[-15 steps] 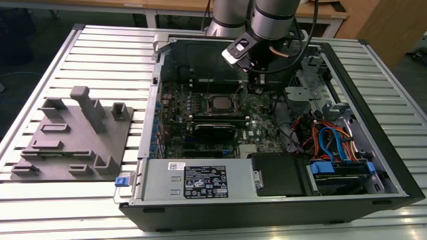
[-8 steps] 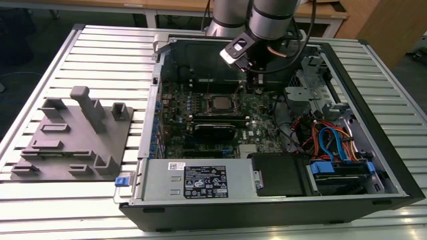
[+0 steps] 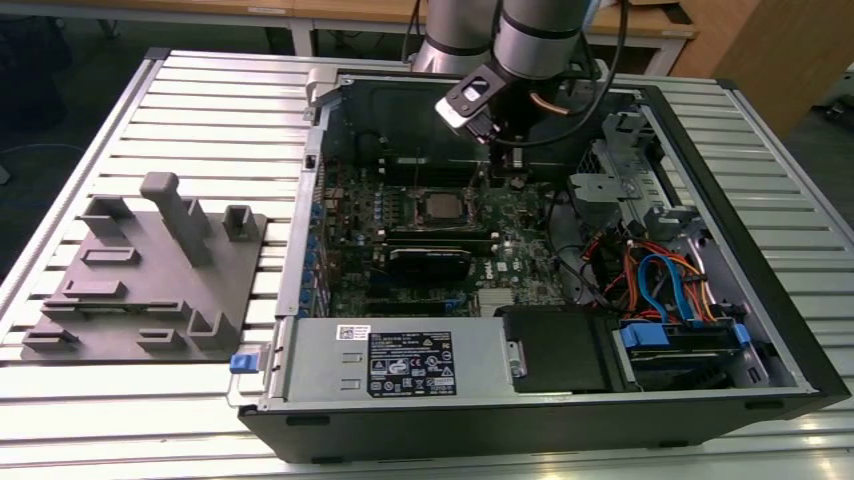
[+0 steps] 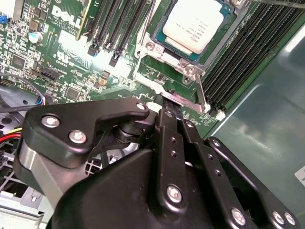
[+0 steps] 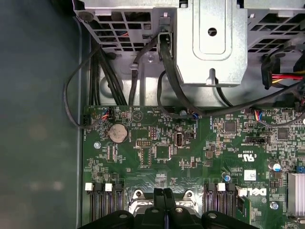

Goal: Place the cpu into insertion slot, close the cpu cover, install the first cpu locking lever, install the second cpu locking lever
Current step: 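Close the cpu cover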

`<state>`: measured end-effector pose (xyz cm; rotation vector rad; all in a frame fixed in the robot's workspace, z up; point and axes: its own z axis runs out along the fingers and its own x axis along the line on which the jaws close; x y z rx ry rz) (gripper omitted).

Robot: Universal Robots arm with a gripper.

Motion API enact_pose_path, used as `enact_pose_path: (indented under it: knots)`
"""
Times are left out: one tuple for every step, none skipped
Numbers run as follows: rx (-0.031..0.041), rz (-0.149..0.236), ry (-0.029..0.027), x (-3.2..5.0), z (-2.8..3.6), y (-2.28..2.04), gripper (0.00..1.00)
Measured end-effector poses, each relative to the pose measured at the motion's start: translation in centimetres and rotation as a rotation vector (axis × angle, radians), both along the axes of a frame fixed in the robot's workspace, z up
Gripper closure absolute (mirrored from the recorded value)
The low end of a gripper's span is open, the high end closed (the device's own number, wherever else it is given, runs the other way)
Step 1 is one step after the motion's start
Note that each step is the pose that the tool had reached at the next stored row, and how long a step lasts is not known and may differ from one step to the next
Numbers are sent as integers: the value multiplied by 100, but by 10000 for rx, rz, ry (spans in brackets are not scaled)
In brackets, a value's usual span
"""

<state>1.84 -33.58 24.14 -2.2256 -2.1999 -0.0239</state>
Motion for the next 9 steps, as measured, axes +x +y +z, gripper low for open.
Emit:
enact_pose_path:
  knots:
    - [0,0,0,-4,0,0,90]
    - [0,1,0,-11,0,0,90]
    - [0,1,0,-17,0,0,90]
    - [0,0,0,-22,0,0,90]
    - [0,0,0,-28,0,0,90]
    - [0,-1,0,-33,0,0,90]
    - [0,-1,0,-39,0,0,90]
    - [-1,0,0,-44,0,0,90]
    - [0,0,0,-49,0,0,90]
